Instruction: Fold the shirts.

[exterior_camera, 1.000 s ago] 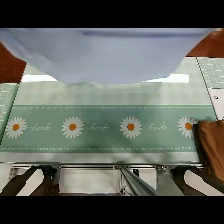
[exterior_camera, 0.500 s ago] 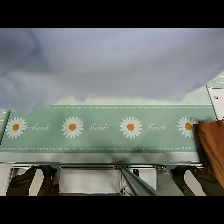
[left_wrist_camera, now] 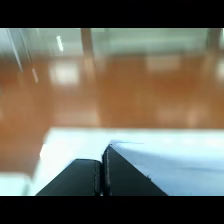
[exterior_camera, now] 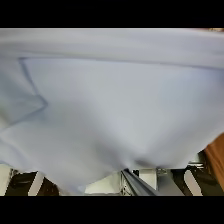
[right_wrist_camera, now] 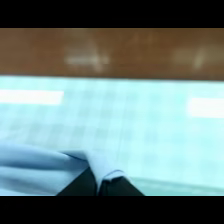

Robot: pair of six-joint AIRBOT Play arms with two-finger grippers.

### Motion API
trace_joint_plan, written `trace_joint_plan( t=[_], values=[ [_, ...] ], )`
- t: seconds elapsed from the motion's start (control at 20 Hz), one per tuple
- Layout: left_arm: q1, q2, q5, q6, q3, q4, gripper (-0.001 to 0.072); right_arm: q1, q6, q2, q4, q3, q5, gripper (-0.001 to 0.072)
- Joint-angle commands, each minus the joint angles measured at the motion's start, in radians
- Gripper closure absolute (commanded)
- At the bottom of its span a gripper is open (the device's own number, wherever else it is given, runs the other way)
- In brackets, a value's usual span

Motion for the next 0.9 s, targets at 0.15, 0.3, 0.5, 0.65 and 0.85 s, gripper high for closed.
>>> trace_joint_plan(
  t=[0.15, 0.3, 0.5, 0.65, 0.85],
  values=[
    [-0.04, -0.277, 0.208, -0.029, -0.266, -0.112, 0.0686, 0.0, -0.09, -0.093, 0.083, -0.485, -0.299, 0.0692],
    [-0.082, -0.48, 0.359, -0.029, -0.265, -0.137, 0.0685, 0.0, -0.128, -0.292, 0.112, -0.529, -0.451, 0.0692],
    [-0.093, -0.734, 0.49, -0.143, -0.237, -0.211, 0.0685, 0.054, -0.175, -0.611, 0.172, -0.502, -0.668, 0.0692],
    [-0.093, -0.848, 0.551, -0.153, -0.224, -0.368, 0.0685, 0.09, -0.137, -0.853, 0.177, -0.337, -0.691, 0.0692],
    [-0.103, -0.934, 0.511, -0.152, -0.225, -0.437, 0.0685, 0.094, -0.082, -1.045, 0.228, -0.155, -0.64, 0.0692]
  ],
)
